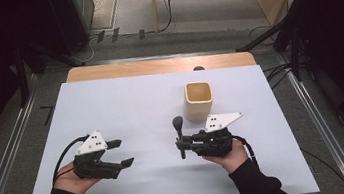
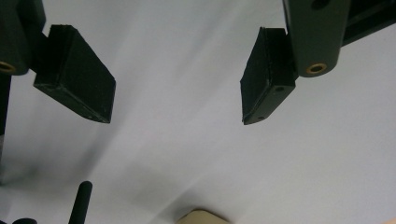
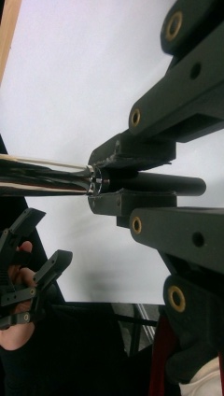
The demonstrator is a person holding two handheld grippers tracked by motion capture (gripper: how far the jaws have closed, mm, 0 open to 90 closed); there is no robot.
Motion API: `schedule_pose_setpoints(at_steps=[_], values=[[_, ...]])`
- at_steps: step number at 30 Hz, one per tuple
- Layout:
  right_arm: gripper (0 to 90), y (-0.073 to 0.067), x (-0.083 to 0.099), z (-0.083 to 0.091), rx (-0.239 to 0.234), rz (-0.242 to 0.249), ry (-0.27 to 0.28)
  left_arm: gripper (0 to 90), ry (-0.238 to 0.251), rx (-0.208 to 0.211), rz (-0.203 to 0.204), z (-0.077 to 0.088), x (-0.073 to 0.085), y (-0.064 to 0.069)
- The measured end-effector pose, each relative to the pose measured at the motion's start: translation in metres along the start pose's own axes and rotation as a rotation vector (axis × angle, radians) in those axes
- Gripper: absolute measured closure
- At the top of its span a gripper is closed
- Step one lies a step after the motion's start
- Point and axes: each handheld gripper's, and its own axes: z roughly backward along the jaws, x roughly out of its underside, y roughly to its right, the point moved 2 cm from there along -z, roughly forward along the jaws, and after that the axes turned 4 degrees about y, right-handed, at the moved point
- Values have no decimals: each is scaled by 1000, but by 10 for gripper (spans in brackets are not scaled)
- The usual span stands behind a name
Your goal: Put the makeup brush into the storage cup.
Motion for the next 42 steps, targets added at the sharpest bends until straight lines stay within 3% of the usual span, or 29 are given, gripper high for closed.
schedule_pose_setpoints(at_steps=[17, 42], values=[[793, 5, -13, 12, 53, 5, 24, 271, 0, -6, 25, 6, 7, -4], [794, 33, -49, 42, 155, 9, 54, 271, -11, -3, 26, 3, 10, -3]])
